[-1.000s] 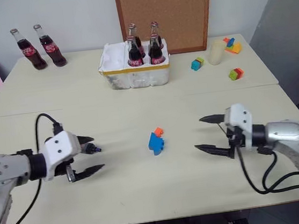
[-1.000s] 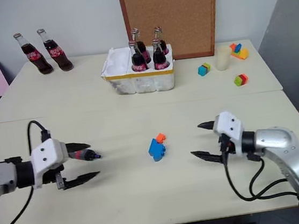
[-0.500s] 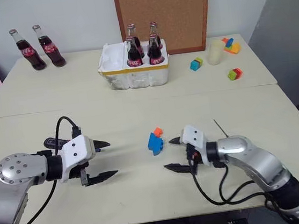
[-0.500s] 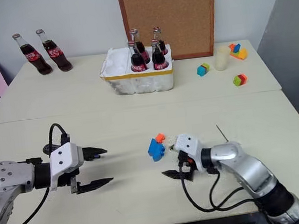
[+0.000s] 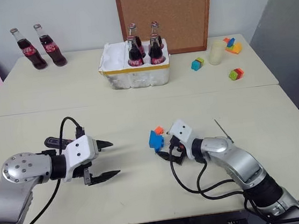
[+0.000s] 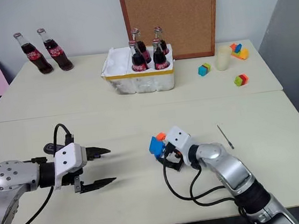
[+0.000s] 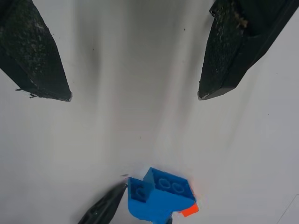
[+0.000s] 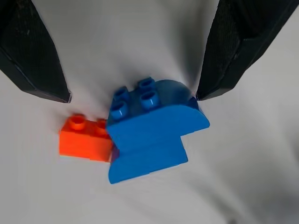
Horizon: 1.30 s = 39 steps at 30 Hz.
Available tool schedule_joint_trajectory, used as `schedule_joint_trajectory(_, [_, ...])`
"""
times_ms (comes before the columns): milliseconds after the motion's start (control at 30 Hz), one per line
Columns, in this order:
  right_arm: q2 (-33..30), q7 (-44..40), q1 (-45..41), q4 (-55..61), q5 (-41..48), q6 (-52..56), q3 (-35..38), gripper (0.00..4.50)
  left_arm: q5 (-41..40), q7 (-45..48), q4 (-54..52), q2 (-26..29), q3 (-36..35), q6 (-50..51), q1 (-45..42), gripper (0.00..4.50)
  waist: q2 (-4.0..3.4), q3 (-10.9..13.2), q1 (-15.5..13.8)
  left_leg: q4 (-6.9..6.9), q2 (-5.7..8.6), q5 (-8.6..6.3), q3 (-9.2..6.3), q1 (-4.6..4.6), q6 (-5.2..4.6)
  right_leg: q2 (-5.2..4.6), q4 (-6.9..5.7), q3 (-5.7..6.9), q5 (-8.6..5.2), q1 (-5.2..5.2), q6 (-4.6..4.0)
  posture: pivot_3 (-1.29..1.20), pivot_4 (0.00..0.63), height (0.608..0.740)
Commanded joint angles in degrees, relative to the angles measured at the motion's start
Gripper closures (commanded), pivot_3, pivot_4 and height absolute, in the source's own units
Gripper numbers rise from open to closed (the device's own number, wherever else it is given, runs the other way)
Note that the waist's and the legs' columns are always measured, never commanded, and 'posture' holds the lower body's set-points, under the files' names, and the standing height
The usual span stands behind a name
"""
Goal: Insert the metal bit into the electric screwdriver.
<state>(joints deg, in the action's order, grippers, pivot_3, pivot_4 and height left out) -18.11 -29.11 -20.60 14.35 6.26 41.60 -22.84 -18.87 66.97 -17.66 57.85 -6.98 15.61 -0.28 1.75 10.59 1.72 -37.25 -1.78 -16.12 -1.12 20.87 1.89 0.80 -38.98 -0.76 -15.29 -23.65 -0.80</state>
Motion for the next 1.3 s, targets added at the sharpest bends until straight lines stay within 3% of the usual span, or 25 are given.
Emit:
schedule_joint_trajectory(33, [-1.70,1.05,-1.20,1.31,-1.37,-1.15,3.41,0.00,0.47,0.23,1.07,-0.58,-0.16,-2.36,-0.40,0.00,0.01,0.00,0.00,0.00,0.01,0.00,0.01,0.00,0.00,0.00,0.00,-0.01,0.00,0.00,0.00,0.00,0.150,0.740])
schedule_joint_trajectory(300, [-0.67,-3.32,-0.04,7.51,6.41,4.88,5.81,0.00,1.50,1.20,5.15,-1.18,0.46,-6.60,-0.30,0.00,0.00,0.00,0.14,0.06,-0.02,0.00,0.01,0.01,0.00,0.04,0.01,0.00,0.00,-0.05,0.00,0.00,0.150,0.740])
schedule_joint_trajectory(567, [3.47,-0.25,-1.73,6.88,7.17,12.11,2.87,0.00,1.48,2.39,7.12,-1.40,0.93,-8.86,-0.24,0.00,0.00,0.00,0.09,0.04,-0.04,0.00,0.00,0.02,0.00,0.02,0.00,-0.01,0.00,-0.05,0.00,0.00,0.150,0.740])
schedule_joint_trajectory(1200, [11.33,5.84,-8.33,-6.31,-0.52,4.25,-1.87,0.00,-0.52,2.81,5.12,-1.83,0.82,-5.81,-2.18,0.00,0.00,0.00,0.14,0.07,-0.04,0.00,0.02,0.06,0.00,0.03,-0.01,-0.03,0.00,-0.13,0.00,0.00,0.150,0.740])
schedule_joint_trajectory(1300, [10.57,5.36,-7.88,-6.08,-1.04,3.50,-1.72,0.46,-0.48,2.36,4.12,-1.89,0.94,-4.70,-2.65,0.00,0.00,0.00,0.14,0.07,-0.04,0.00,0.04,0.06,0.00,0.03,0.00,-0.04,0.00,-0.13,0.00,0.00,0.150,0.740])
